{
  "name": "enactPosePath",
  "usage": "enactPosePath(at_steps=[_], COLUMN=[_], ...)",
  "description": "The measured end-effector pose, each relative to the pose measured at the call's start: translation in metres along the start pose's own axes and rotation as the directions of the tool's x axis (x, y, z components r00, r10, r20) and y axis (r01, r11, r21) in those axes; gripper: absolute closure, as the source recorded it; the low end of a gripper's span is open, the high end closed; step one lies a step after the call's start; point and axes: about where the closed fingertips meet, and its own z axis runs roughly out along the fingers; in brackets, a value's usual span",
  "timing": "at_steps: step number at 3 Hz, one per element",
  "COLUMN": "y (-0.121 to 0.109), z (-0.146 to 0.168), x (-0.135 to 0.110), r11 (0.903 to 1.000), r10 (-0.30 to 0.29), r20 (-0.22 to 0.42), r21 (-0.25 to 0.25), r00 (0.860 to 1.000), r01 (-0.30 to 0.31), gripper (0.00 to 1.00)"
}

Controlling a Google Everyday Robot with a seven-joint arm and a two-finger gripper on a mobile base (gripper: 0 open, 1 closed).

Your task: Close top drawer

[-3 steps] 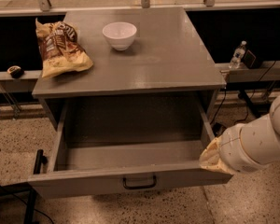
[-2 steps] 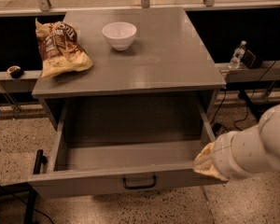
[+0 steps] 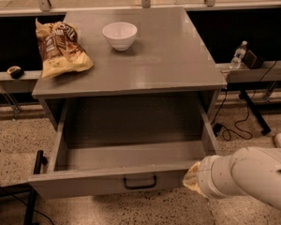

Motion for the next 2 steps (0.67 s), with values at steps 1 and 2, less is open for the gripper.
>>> enactPosePath(at_steps=[1, 2], y=[-0.002, -0.009], z=[0.028, 0.06], x=[0.003, 0.012], r11=[0.9997, 0.9962], r10=[0.02, 0.044], r20=[0.027, 0.055], r21=[0.01, 0.073], r00=[0.999, 0.998], r01=[-0.02, -0.048], gripper=[1.0, 1.0])
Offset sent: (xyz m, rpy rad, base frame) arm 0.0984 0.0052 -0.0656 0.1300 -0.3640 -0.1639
